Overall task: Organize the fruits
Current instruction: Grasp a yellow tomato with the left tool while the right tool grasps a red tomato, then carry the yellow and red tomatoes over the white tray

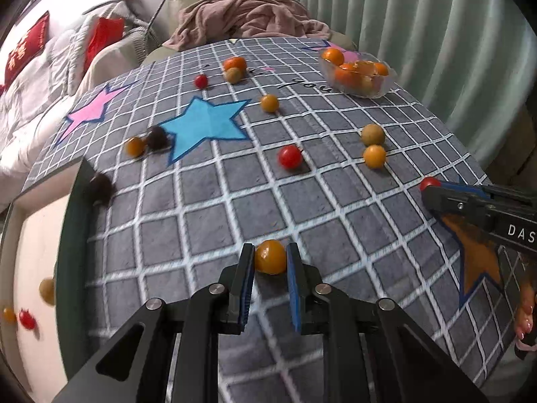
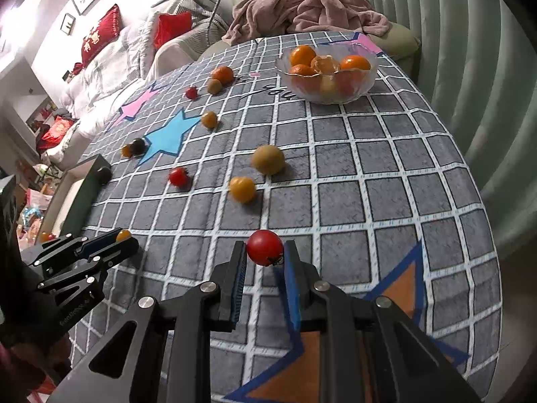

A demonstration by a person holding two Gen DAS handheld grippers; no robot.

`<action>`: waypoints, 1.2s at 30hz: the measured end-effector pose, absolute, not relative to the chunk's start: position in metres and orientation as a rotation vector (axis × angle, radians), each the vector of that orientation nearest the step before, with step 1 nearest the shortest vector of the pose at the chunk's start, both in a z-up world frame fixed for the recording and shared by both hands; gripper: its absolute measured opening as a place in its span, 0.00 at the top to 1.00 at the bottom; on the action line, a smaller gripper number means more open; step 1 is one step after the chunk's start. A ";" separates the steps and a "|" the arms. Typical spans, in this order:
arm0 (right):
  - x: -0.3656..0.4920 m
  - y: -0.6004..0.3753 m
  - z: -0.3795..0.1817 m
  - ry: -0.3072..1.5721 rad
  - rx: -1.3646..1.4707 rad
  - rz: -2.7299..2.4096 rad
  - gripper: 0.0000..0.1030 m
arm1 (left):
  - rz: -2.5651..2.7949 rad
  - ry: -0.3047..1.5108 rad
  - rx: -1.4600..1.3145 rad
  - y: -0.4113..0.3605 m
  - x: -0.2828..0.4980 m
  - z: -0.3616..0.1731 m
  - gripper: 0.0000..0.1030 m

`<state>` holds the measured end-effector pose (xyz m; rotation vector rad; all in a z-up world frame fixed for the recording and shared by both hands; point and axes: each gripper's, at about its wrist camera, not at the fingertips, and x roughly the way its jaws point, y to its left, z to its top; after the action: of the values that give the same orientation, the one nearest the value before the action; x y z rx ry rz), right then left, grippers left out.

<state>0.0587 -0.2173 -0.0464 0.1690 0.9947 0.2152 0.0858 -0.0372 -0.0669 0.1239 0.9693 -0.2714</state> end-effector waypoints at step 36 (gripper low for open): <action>0.030 -0.098 0.022 0.931 0.025 0.373 0.76 | -0.080 0.877 0.000 0.076 0.025 -0.011 0.80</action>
<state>0.0301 -0.0977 0.0222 0.0252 0.9310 0.3734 0.0255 0.0759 -0.0110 0.0003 0.8766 -0.0795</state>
